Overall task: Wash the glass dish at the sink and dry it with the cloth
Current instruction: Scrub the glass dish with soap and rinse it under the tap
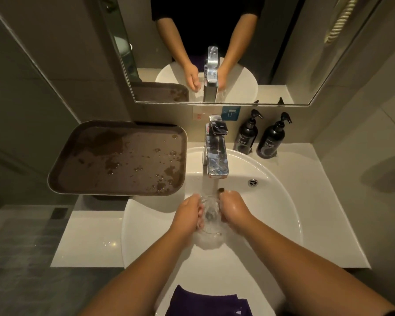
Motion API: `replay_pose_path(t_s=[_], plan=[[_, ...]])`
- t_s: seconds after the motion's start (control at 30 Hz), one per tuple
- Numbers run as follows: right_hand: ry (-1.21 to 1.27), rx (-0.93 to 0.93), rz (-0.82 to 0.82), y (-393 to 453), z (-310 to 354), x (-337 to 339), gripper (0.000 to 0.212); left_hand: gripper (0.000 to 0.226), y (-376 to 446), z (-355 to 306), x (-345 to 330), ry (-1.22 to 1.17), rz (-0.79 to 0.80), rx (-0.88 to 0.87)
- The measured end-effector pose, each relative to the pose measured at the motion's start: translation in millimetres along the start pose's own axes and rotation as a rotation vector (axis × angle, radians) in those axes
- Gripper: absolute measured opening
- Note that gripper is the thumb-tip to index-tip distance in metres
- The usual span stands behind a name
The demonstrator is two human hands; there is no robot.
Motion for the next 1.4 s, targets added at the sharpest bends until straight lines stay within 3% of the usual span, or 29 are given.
replay_pose_path(t_s=[0.07,0.13,0.2,0.27,0.33,0.43,0.53,0.6,0.67,0.7,0.77,0.8,0.87,0.97,1.03,1.13,1.27,1.33,1.4], plan=[[-0.112,0.073,0.097,2,10,0,0.022,0.046,6,-7,3,0.181,0.023,-0.055],[-0.219,0.176,0.086,-1,23,-1,0.026,0.039,8,-10,6,0.158,-0.071,-0.076],[-0.223,0.234,0.027,-5,31,-4,0.029,0.030,1,-6,2,-0.079,-0.185,-0.026],[-0.033,0.165,0.002,-7,26,-10,0.027,0.031,-8,2,-5,-0.425,-0.288,0.061],[0.049,0.095,-0.038,-5,15,-11,0.025,0.032,-14,7,-7,-0.520,-0.303,0.088],[-0.181,0.177,-0.013,-1,10,-2,0.030,0.035,-11,2,-1,-0.160,-0.120,0.034],[-0.456,0.389,0.177,-8,16,-9,0.042,0.045,-1,-8,4,0.336,0.017,-0.060],[-0.581,0.469,0.183,-9,17,-15,0.047,0.046,3,-9,6,0.408,-0.045,-0.084],[-0.635,0.493,0.126,-8,20,-17,0.044,0.045,2,-1,8,0.261,-0.137,-0.021],[-0.570,0.443,0.084,-5,19,-16,0.040,0.042,0,8,7,0.071,-0.180,0.034],[-0.191,0.264,0.003,-2,12,-12,0.033,0.040,-8,18,0,-0.381,-0.257,0.144],[-0.037,0.177,-0.030,-2,8,-10,0.032,0.041,-8,20,-3,-0.495,-0.273,0.157],[0.028,0.123,-0.049,0,4,-6,0.033,0.042,-4,18,-2,-0.436,-0.226,0.137],[-0.280,0.289,0.049,-1,13,-1,0.034,0.043,7,2,3,0.115,-0.027,-0.007],[-0.394,0.357,0.135,-6,18,-6,0.033,0.041,12,-6,5,0.380,-0.002,-0.111],[-0.311,0.332,0.087,-5,19,-8,0.031,0.034,10,-8,4,0.257,-0.108,-0.106],[0.100,-0.005,-0.060,0,-1,-5,0.030,0.034,-1,16,-3,-0.325,-0.244,0.116],[0.148,-0.040,-0.061,-1,-5,-3,0.030,0.037,-1,19,-3,-0.297,-0.183,0.130],[0.042,0.021,-0.029,0,-3,0,0.026,0.041,5,10,0,-0.077,-0.056,0.052]])
Point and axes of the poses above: each hand's wrist, its own y-axis towards the middle knuckle, its own x-axis out of the back of the hand, z = x × y, the point moved 4 cm from there along y, towards the middle knuckle
